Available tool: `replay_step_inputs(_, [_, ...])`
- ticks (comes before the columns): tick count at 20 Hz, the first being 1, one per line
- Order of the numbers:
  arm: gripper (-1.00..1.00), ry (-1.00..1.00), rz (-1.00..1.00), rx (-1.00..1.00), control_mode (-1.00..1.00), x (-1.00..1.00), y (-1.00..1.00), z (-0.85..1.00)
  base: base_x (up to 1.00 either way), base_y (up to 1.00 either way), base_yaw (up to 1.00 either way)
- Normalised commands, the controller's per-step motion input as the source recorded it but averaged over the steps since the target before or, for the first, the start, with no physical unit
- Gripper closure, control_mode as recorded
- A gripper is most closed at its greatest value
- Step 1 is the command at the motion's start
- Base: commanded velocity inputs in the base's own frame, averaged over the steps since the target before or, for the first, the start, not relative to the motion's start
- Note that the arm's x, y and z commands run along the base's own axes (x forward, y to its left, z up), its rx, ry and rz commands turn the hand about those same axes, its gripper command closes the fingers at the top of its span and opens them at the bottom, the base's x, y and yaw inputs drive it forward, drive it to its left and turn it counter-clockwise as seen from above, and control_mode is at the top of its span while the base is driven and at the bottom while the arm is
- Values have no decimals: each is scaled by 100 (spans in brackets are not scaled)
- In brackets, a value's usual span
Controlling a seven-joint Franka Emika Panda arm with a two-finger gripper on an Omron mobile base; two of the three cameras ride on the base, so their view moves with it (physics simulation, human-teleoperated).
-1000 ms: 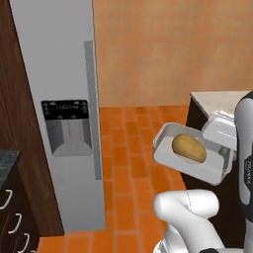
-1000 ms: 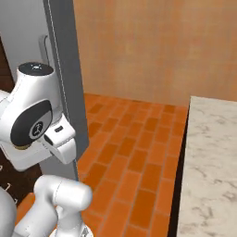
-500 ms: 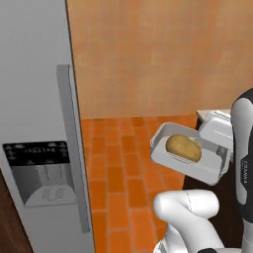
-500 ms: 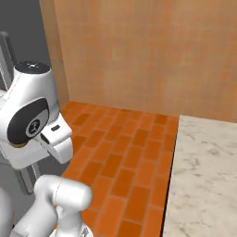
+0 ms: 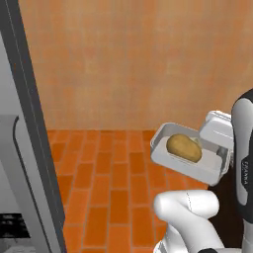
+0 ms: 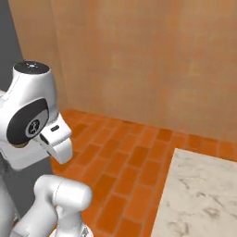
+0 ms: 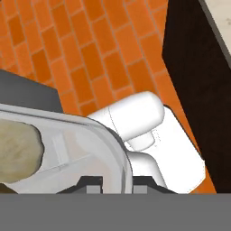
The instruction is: Take the meat container that has the chicken drumstick and place it on the second highest rack of the freezer. Then take the vegetable container that has the garlic and potato and place it on the highest rack of the freezer.
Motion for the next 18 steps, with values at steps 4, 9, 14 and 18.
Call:
replay_step_inputs(4, [100, 0, 0, 0, 100, 0, 0, 0, 96, -11, 56])
replay_step_inputs(9, [100, 0, 0, 0, 100, 0, 0, 0, 65, 0, 69])
replay_step_inputs(14, [100, 0, 0, 0, 100, 0, 0, 0, 46, 0, 76])
replay_step_inputs(18, [100, 0, 0, 0, 100, 0, 0, 0, 47, 0, 74])
